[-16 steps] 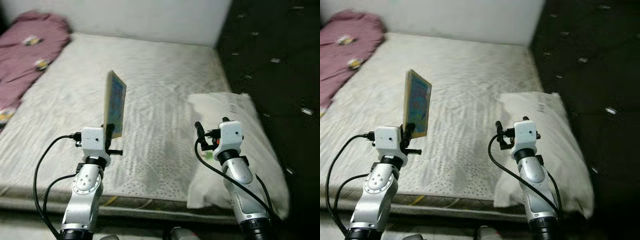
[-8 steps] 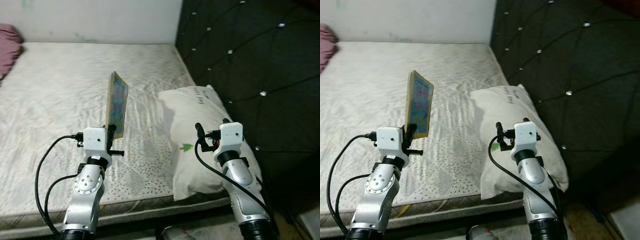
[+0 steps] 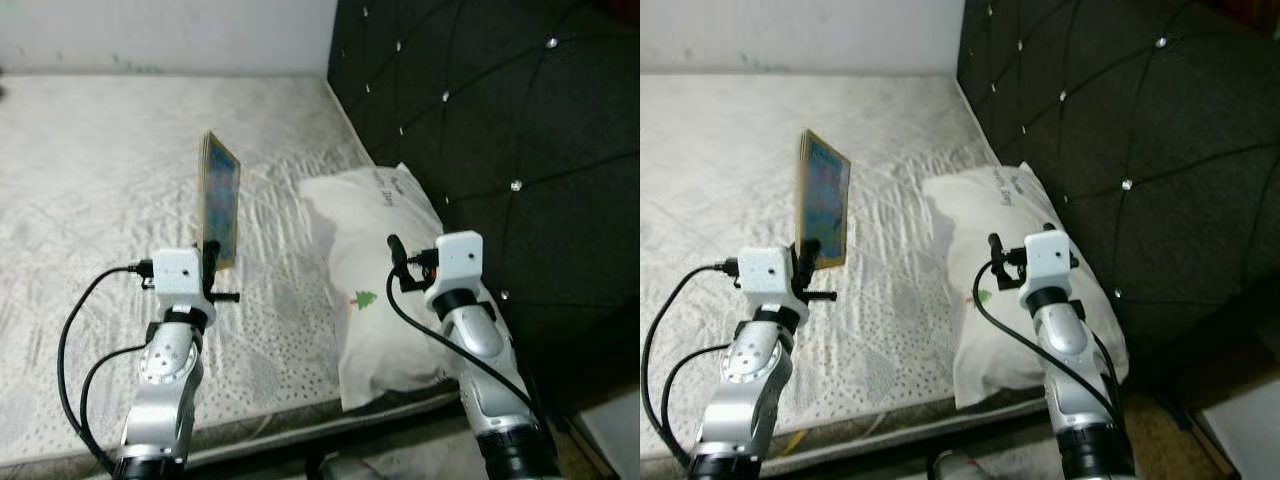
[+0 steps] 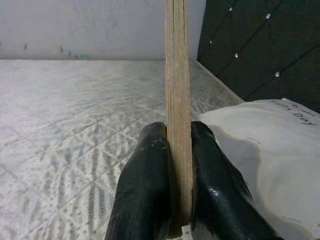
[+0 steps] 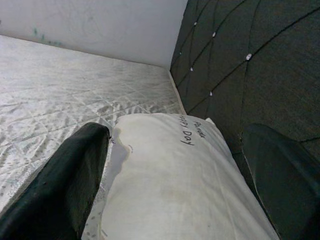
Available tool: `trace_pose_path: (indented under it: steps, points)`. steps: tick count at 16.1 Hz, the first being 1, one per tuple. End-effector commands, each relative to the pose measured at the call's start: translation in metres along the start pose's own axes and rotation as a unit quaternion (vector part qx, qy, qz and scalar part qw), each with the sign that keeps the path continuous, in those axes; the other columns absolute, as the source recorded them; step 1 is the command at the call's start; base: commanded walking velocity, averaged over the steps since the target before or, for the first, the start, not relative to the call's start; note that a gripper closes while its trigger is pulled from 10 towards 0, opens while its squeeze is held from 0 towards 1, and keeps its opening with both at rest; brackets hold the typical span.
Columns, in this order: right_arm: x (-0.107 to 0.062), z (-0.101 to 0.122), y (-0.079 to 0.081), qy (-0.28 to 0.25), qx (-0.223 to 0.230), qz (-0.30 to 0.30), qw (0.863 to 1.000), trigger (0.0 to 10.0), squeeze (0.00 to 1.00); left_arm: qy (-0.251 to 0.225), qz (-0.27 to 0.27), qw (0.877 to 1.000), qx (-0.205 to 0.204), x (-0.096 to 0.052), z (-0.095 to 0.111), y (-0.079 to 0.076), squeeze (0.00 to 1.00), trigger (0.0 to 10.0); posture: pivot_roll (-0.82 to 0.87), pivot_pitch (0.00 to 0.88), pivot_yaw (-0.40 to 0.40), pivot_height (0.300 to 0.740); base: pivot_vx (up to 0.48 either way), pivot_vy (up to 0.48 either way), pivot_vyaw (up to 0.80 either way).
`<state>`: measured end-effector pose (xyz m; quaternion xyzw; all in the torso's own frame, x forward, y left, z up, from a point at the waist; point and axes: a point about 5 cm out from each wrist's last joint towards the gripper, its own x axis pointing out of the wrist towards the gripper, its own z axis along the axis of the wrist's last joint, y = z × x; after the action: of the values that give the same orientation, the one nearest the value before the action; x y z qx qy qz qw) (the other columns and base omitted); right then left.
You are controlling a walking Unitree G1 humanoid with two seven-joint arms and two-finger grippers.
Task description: Clean up the room
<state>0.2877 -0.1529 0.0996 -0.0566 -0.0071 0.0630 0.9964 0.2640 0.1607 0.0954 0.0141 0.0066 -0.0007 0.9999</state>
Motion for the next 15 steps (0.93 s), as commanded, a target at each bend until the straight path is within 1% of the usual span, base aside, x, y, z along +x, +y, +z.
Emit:
trace_pose_path:
  steps: [1,2,3,5,6,9,11,15]
  points:
    - [-0.003,-0.004,-0.005,0.008,0.002,-0.012,1.000,10.0,0.00,-0.010,0.000,1.000,0.000,-0.002,0.005,-0.001,0.00,10.0,-0.02,0.000,-0.042,0.740,0.000,0.000,-0.80]
    - [-0.005,-0.006,-0.007,0.009,0.003,-0.019,1.000,10.0,0.00,-0.002,-0.009,1.000,0.000,-0.003,0.001,-0.006,0.00,10.0,-0.02,0.000,-0.036,0.740,0.000,0.000,-0.68]
    - [-0.005,-0.006,-0.007,0.009,0.003,-0.019,1.000,10.0,0.00,-0.002,-0.011,1.000,0.000,-0.003,0.001,-0.007,0.00,10.0,-0.03,0.000,-0.033,0.740,0.000,0.000,-0.49]
    - [-0.006,-0.008,-0.005,0.010,0.003,-0.017,1.000,10.0,0.00,-0.003,-0.022,1.000,0.002,-0.001,0.001,-0.012,0.00,10.0,-0.03,0.000,-0.032,0.740,0.000,0.000,0.00]
    - [-0.006,-0.008,-0.004,0.010,0.004,-0.016,1.000,10.0,0.00,-0.003,-0.022,1.000,0.002,0.001,0.001,-0.012,0.00,10.0,-0.03,0.000,-0.034,0.740,0.000,0.000,0.00]
    - [-0.004,-0.007,0.000,0.005,0.007,0.000,1.000,10.0,0.00,-0.003,-0.010,1.000,0.000,0.002,0.001,-0.004,0.00,10.0,-0.02,0.000,-0.040,0.740,0.000,0.000,0.00]
    - [-0.002,-0.007,0.001,0.005,0.012,0.005,1.000,10.0,0.00,-0.002,-0.005,1.000,0.003,0.001,0.001,-0.003,0.00,10.0,-0.02,0.000,-0.041,0.740,0.000,0.000,0.00]
    - [-0.003,-0.008,0.009,0.007,0.015,0.026,1.000,10.0,0.00,0.004,0.006,1.000,0.011,-0.003,-0.003,-0.003,0.00,10.0,-0.01,0.000,-0.045,0.740,0.000,0.000,0.00]
